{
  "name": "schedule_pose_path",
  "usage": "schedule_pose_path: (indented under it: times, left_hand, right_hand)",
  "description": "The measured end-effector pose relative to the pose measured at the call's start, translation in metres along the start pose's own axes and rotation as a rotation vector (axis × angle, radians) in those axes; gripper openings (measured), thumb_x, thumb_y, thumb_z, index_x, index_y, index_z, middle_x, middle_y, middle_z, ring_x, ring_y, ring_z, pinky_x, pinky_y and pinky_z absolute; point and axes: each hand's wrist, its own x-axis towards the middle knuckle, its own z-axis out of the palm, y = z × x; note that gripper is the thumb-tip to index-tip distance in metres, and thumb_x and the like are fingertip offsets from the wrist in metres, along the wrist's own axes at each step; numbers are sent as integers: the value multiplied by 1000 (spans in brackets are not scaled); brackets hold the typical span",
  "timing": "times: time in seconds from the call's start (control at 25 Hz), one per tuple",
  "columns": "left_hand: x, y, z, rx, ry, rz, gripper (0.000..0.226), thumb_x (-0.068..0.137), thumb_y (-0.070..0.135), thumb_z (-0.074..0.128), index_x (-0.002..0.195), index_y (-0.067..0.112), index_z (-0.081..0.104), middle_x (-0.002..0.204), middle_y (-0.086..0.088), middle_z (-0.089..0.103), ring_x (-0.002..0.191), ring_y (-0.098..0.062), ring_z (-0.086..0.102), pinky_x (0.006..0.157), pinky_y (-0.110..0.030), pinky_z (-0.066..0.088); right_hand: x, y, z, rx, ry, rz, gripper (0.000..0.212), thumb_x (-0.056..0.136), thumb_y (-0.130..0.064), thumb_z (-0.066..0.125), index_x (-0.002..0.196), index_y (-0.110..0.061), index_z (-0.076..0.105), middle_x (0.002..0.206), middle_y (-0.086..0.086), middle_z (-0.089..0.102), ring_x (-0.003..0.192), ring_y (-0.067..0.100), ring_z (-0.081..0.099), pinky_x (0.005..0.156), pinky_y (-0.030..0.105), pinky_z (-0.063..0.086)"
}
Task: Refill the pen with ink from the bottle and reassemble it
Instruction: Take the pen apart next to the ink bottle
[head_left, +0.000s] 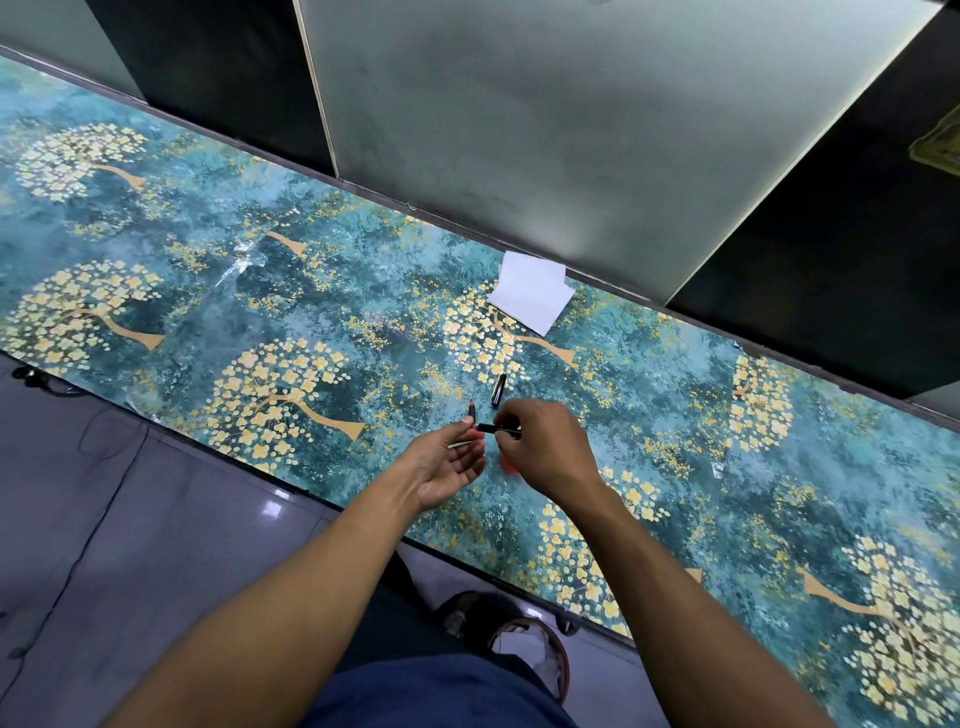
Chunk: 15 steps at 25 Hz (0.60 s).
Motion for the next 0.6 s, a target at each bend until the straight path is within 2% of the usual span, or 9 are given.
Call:
schedule_pose_path:
  times: [0.4, 0.52, 0.6]
  left_hand:
    - [4, 3, -1, -42, -51, 49, 6, 89, 4, 66, 91, 0, 62, 81, -10, 59, 70, -16, 57, 63, -27, 57]
    - [8, 7, -1, -72, -4, 67, 7, 88, 5, 67, 89, 0, 63, 80, -10, 61, 69, -15, 57, 59, -28, 57]
    - [9, 8, -1, -85, -6, 83, 6, 88, 9, 67, 88, 3, 65, 80, -9, 64, 72, -17, 60, 63, -31, 56]
  right_hand:
    - [5, 2, -4, -47, -41, 8, 9, 87, -23, 65, 94, -24, 70, 93, -4, 72, 85, 22, 65, 69, 34, 54]
    - [7, 4, -6, -35, -55, 25, 10, 87, -23, 66, 96, -24, 71, 95, -3, 74, 87, 23, 67, 71, 35, 55]
    - [9, 5, -6, -28, -63, 38, 12, 87, -24, 67, 98, -24, 72, 96, -3, 75, 88, 23, 67, 73, 36, 56]
